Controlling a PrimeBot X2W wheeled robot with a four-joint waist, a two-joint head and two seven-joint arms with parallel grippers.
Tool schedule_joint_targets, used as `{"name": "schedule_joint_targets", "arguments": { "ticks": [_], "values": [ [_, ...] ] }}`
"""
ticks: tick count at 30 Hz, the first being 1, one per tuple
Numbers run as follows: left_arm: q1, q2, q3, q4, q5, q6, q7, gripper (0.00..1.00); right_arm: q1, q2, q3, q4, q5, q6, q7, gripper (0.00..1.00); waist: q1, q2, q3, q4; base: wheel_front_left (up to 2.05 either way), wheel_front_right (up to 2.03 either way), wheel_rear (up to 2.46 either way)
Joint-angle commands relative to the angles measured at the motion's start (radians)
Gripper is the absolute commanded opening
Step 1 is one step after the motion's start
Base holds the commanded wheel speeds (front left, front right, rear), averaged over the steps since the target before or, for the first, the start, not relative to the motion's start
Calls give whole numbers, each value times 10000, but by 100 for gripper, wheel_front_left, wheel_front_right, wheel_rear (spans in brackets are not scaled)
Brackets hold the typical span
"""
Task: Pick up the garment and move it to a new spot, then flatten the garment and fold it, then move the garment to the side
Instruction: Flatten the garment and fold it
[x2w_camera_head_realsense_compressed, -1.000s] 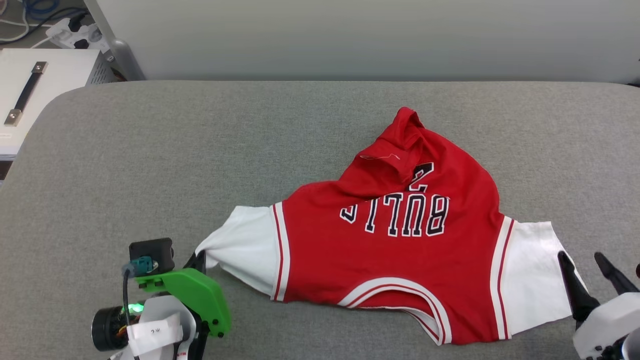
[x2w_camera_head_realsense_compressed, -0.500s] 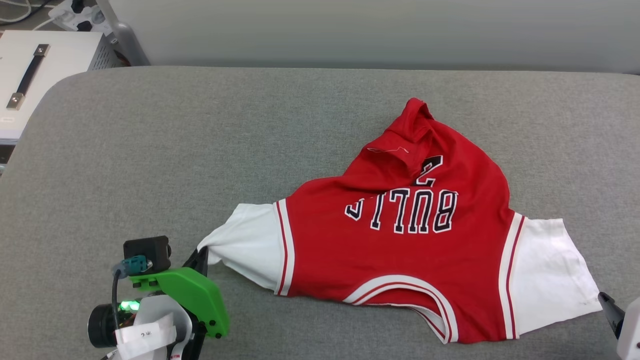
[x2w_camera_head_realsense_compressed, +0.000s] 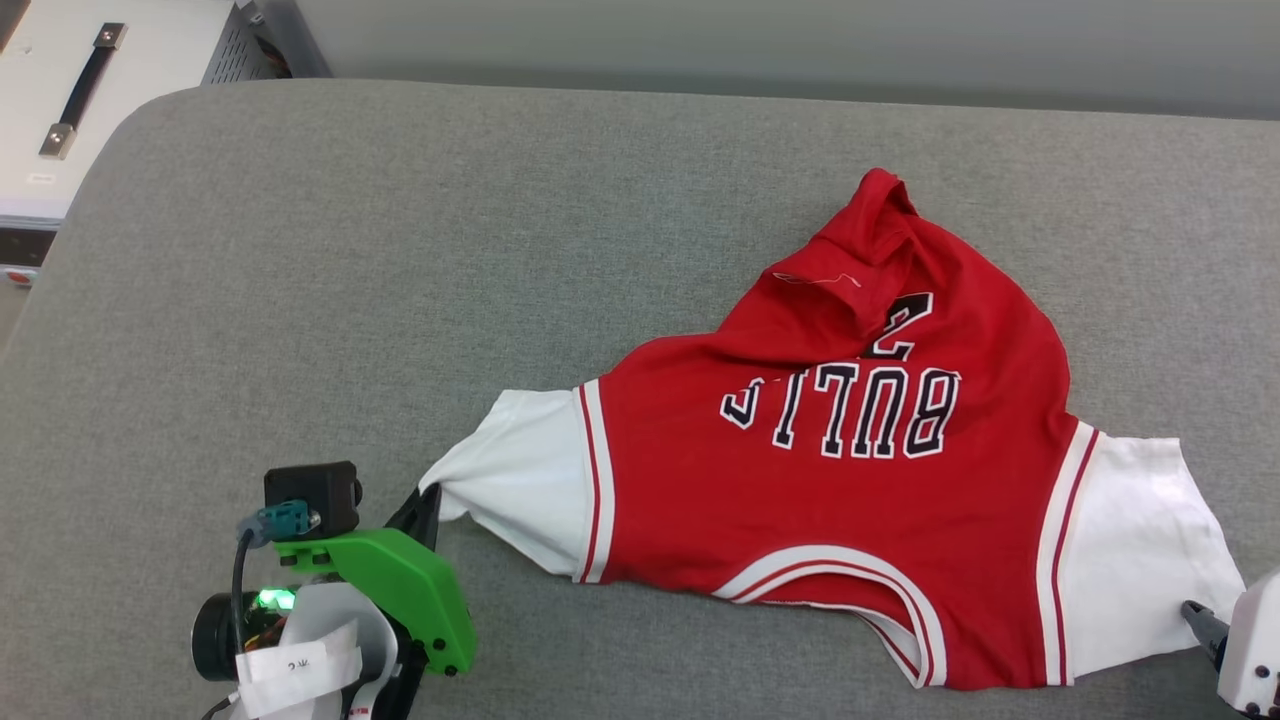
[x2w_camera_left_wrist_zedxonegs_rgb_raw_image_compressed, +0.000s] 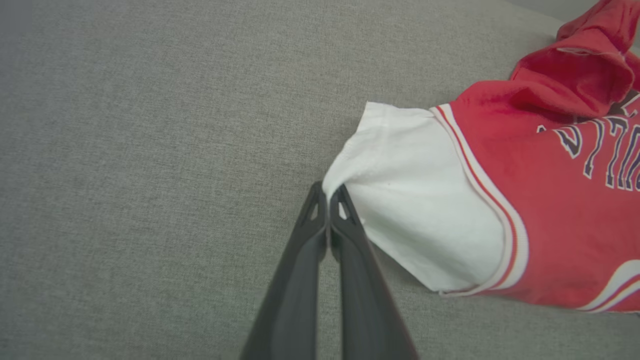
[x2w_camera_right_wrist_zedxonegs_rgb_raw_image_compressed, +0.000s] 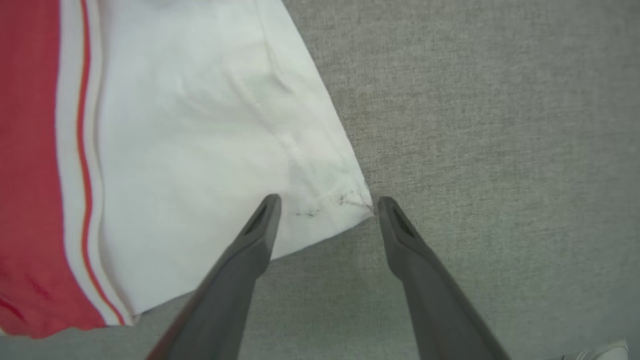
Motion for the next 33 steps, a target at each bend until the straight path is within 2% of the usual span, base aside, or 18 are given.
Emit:
{"name": "schedule_joint_targets", "arguments": {
  "ticks": [1,13,14,16,22,27,33],
  "values": [
    [-96,68,-26,-26,-77,-59,5,0,-109,-4,-16,163,-59,-7,-114,100,0,0,88,88,0,0,0],
    [-336,105,-151,-38,-50,-71,21,0,-108,-17,381,1374,322,-7,-335,100,0,0,443,172,0,0,0],
    [-344,113,-152,-20,-57,-67,28,0,-103,-41,476,1464,388,-7,-384,49,0,0,451,164,0,0,0],
    [-348,124,-159,13,-66,-62,40,0,-95,-100,641,1602,537,-7,-497,0,0,0,428,150,0,0,0],
    [-305,214,-99,50,-137,-56,46,0,-164,-425,796,1583,916,-7,-1144,0,0,0,19,48,0,0,0],
    [-264,371,-47,-71,-135,-47,91,0,-378,-835,724,1012,1220,-7,-1669,0,0,0,-518,-72,0,0,0],
    [-295,728,155,-412,-157,-69,223,0,-643,-1304,530,68,1713,-7,-1750,0,0,0,-1124,-195,0,0,0]
  ]
}}
